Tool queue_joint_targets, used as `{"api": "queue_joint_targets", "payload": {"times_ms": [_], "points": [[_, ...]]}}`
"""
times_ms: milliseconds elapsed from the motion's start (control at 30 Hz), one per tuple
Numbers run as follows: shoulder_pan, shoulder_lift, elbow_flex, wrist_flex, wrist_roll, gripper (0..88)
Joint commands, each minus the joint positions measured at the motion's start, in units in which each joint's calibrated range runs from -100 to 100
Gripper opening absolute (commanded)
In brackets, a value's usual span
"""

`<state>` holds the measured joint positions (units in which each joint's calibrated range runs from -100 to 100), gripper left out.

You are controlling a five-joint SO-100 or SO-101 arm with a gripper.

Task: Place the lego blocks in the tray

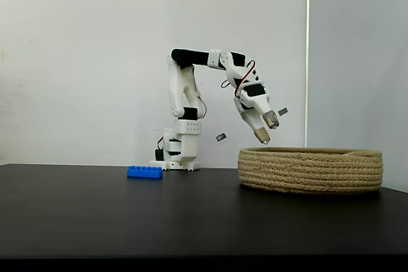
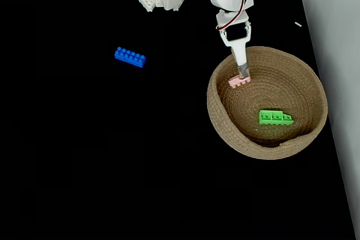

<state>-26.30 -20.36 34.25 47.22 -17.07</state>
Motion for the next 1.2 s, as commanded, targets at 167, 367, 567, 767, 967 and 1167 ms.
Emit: {"api": "queue_joint_targets", "payload": {"times_ms": [167,367,567,767,967,1167], "points": [[8.8,-2.9,-6.7,21.0,-2.3,36.1],[35.0,-2.0,-6.3,22.6,3.7,25.9],[49.4,-1.4,-5.1,24.5,4.3,18.9],[55.0,-1.4,2.6,22.8,7.4,29.4],[54.9,-1.5,12.7,14.5,9.1,36.8],[55.3,-2.2,20.2,7.9,10.6,34.9]]}}
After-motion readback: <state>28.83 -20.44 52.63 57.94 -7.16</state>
